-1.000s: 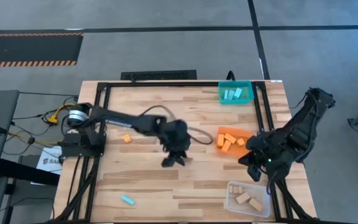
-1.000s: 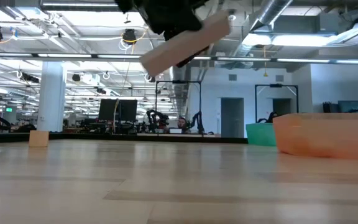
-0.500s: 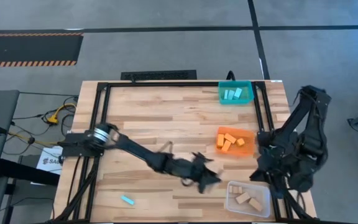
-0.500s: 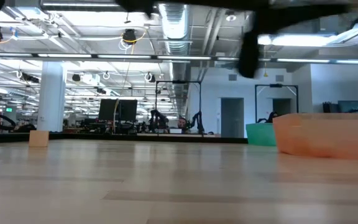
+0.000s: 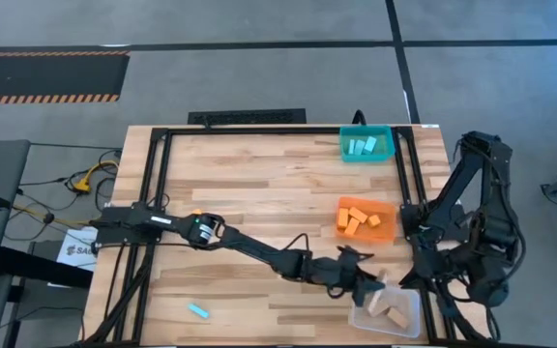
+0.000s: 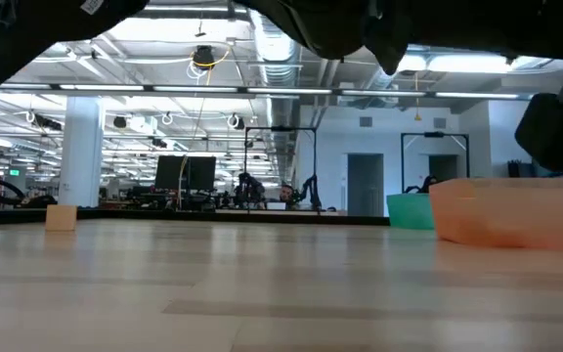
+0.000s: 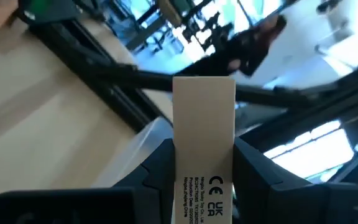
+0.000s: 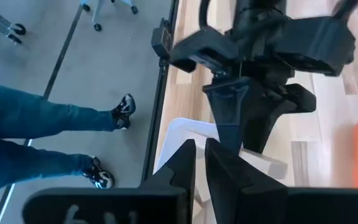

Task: Sort & place blocks by color
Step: Put the brown block into the transparent bin, then put the orange block into the orange bin

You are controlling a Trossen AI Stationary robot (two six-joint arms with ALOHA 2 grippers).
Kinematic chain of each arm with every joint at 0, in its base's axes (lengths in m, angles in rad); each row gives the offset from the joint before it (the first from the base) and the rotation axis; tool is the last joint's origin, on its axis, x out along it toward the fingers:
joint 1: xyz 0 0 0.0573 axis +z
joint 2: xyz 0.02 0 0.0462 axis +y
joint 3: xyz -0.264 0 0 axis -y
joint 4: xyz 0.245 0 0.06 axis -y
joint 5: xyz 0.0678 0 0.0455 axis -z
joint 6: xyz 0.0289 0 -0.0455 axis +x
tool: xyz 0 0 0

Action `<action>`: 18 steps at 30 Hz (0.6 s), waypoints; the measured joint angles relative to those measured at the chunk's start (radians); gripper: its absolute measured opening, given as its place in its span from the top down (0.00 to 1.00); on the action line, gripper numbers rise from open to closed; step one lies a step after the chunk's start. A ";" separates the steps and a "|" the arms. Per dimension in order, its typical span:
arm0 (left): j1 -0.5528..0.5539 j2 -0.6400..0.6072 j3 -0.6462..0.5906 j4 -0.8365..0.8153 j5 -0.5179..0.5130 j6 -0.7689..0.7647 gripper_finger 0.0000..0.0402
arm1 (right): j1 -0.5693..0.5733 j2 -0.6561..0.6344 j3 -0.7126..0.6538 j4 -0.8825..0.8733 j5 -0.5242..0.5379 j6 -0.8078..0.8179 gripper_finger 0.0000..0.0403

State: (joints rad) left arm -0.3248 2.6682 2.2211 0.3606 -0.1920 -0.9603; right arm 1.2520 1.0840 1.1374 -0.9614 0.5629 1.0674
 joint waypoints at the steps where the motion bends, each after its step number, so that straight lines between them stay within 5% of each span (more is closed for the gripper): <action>1: -0.002 -0.001 0.000 -0.021 0.008 0.012 0.77 | 0.001 0.000 0.000 0.000 0.001 -0.001 0.85; 8: -0.019 -0.011 0.003 -0.121 0.105 0.197 0.76 | 0.002 0.000 0.000 -0.003 0.015 -0.024 0.85; 18: -0.019 -0.011 0.008 -0.122 0.183 0.394 0.45 | -0.004 0.000 0.000 -0.002 0.026 -0.022 0.85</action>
State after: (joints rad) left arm -0.3436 2.6568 2.2288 0.2389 -0.0092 -0.5664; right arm 1.2476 1.0843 1.1374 -0.9636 0.5893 1.0451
